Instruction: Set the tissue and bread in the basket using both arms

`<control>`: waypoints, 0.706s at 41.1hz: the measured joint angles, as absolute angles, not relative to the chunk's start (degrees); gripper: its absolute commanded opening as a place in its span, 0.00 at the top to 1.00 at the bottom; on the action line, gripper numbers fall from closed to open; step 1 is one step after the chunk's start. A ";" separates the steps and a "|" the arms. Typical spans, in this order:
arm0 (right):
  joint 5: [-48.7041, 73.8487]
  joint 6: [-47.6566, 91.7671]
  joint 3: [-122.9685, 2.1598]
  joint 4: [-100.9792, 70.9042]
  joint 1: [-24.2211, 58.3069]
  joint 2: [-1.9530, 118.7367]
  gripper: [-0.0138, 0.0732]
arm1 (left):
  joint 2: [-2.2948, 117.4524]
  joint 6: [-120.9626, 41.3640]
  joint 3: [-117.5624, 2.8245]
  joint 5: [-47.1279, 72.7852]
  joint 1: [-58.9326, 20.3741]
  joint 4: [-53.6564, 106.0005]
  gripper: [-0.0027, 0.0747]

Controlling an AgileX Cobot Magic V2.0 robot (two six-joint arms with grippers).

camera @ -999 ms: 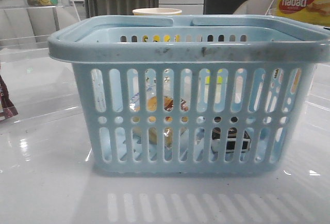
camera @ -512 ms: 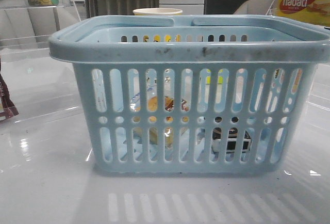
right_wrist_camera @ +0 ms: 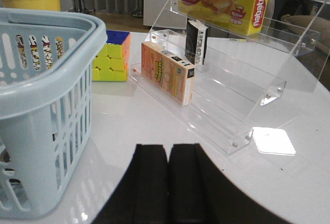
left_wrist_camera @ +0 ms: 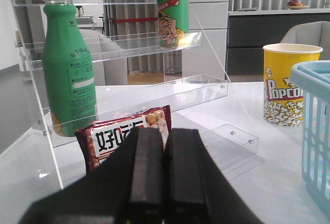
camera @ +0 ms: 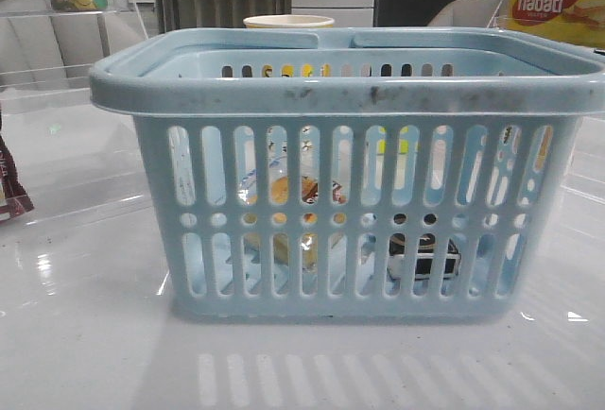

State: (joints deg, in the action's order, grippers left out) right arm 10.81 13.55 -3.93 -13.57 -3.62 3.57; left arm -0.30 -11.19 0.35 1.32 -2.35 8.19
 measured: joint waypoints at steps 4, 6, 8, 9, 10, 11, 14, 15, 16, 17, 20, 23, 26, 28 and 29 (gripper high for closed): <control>7.78 13.55 -0.04 -13.79 -3.62 1.36 0.78 | -0.30 -11.19 0.35 1.32 -2.35 8.19 0.84; 6.69 13.55 1.09 -13.79 -3.62 0.24 0.78 | -0.30 -11.19 0.35 1.32 -2.35 8.19 0.84; 5.74 13.55 1.53 -13.79 -3.50 -0.27 0.78 | -0.30 -11.19 0.35 1.32 -2.35 8.19 0.84; 5.40 13.55 1.62 -13.79 -3.50 -0.38 0.78 | -0.30 -11.19 0.35 1.32 -2.35 8.19 0.84; 5.01 13.55 1.62 -13.79 -3.50 -0.50 0.78 | -0.30 -11.19 0.35 1.22 -2.35 8.19 0.84; 4.91 13.55 1.62 -13.90 -3.50 -0.50 0.78 | -0.30 -11.19 0.35 1.22 -2.35 8.19 0.84; 4.72 13.55 1.62 -13.90 -3.50 -0.60 0.78 | -0.30 -11.19 0.35 1.22 -2.35 8.19 0.84; 4.72 13.55 1.62 -13.90 -3.50 -0.60 0.78 | -0.30 -11.19 0.35 1.22 -2.35 8.19 0.84; 4.72 13.55 1.62 -13.90 -3.50 -0.60 0.78 | -0.30 -11.19 0.35 1.22 -2.35 8.19 0.84; 4.72 13.55 1.62 -13.90 -3.50 -0.60 0.78 | -0.30 -11.19 0.35 1.22 -2.35 8.19 0.84; 4.72 13.55 1.62 -13.90 -3.50 -0.60 0.78 | -0.30 -11.19 0.35 1.22 -2.35 8.19 0.84; 4.72 13.55 1.62 -13.90 -3.50 -0.60 0.78 | -0.30 -11.19 0.35 1.22 -2.35 8.19 0.84; 4.72 13.55 1.62 -13.90 -3.50 -0.60 0.78 | -0.30 -11.19 0.35 1.22 -2.35 8.19 0.84; 4.72 13.55 1.62 -13.90 -3.50 -0.60 0.78 | -0.30 -11.19 0.35 1.22 -2.35 8.19 0.84; 4.72 13.21 1.62 -13.38 -3.50 -0.60 0.78 | -0.30 -11.19 0.35 1.22 -2.35 8.19 0.84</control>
State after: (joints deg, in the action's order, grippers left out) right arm 4.72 13.21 1.62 -13.38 -3.50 -0.60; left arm -0.30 -11.19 0.35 1.22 -2.35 8.19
